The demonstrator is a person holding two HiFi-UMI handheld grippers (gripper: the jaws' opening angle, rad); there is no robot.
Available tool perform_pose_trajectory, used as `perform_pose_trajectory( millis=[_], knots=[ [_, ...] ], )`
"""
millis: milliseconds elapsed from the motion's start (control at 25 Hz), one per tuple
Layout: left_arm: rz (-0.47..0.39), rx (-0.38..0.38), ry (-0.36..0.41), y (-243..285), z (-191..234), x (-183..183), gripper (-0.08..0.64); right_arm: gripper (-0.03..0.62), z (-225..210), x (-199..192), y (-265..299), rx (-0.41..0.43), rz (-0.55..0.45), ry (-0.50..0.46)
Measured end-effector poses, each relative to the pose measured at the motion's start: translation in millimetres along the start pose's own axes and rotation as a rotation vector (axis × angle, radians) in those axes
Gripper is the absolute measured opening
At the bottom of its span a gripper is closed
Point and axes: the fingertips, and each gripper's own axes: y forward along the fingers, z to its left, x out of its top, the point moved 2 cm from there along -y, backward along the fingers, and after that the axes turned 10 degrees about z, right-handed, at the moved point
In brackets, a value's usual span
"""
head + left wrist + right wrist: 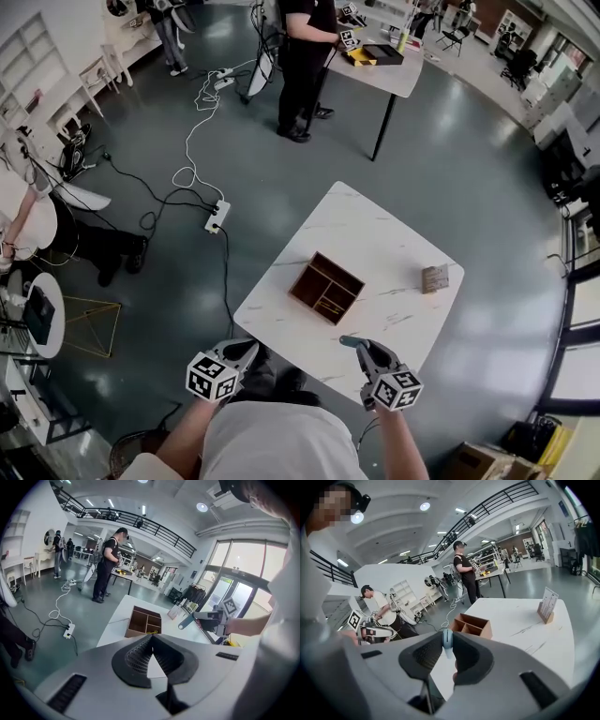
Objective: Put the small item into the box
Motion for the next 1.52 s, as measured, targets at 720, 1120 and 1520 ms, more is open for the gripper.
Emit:
perform_pose_trajectory(
  millis=[720, 1120, 1520],
  knots=[
    [0.047, -0.100, 0.027, 16, 76, 38, 0.014, 0.081, -31, 2, 96, -0.228, 0.092, 0.042],
    [0.091, -0.132, 0.044, 24, 105, 47, 0.014, 0.081, -41, -18, 140, -0.320, 0.162, 0.022],
    [0.132, -0.156, 0.048, 33, 115, 48, 0.014, 0.082, -54, -40, 166, -0.390, 0.203, 0.065]
  ],
)
